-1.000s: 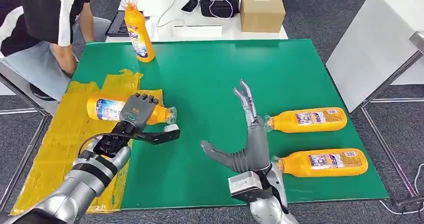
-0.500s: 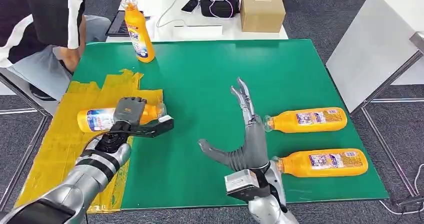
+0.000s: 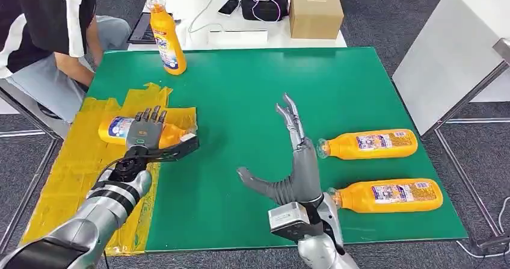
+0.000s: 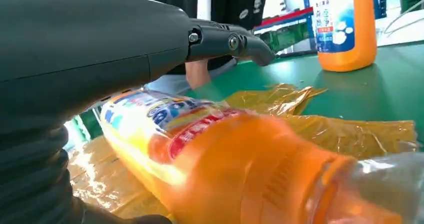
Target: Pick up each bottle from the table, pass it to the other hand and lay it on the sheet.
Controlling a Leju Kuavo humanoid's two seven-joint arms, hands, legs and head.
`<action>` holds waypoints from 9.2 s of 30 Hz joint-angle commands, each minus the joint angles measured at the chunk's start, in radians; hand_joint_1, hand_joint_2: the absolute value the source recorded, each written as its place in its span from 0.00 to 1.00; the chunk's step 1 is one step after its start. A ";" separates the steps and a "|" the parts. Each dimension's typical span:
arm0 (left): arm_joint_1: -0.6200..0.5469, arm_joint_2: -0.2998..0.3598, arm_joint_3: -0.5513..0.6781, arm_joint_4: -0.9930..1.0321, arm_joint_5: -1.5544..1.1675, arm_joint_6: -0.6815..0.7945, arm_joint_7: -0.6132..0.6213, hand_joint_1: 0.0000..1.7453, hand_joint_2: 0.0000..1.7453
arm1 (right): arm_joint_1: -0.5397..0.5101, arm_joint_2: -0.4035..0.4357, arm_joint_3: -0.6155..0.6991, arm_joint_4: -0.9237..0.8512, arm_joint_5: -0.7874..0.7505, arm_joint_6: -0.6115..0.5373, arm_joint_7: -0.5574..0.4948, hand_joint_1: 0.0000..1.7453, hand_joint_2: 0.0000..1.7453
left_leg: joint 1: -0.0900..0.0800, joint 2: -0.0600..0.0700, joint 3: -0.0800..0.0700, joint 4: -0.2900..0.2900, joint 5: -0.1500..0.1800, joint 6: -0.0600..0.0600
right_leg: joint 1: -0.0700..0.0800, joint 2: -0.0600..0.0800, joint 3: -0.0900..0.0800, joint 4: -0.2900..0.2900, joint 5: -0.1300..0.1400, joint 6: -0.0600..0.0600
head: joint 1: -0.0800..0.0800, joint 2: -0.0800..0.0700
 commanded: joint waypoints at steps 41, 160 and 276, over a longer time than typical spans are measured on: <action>0.589 -0.046 0.038 -1.195 1.095 -0.058 -0.764 0.00 1.00 | 0.027 -0.154 -0.068 0.023 0.248 -0.016 0.132 0.00 1.00 | 0.000 0.001 0.002 0.000 -0.001 -0.001 | 0.001 0.000 0.002 -0.002 -0.001 -0.001 | 0.000 0.000; 0.467 -0.053 -0.100 -0.865 1.308 -0.447 -0.589 0.00 1.00 | -0.475 -0.354 -0.264 0.961 0.299 0.167 0.212 1.00 1.00 | -0.006 0.002 0.002 0.000 0.002 0.005 | -0.005 0.004 0.003 -0.002 0.004 0.004 | -0.001 0.000; 0.378 -0.073 -0.214 -0.739 1.718 -0.520 -0.476 1.00 1.00 | -0.184 0.062 0.193 0.670 -0.003 0.193 0.002 1.00 1.00 | -0.003 -0.003 0.000 0.000 0.003 0.005 | -0.003 -0.002 0.002 -0.002 0.002 0.004 | 0.000 0.000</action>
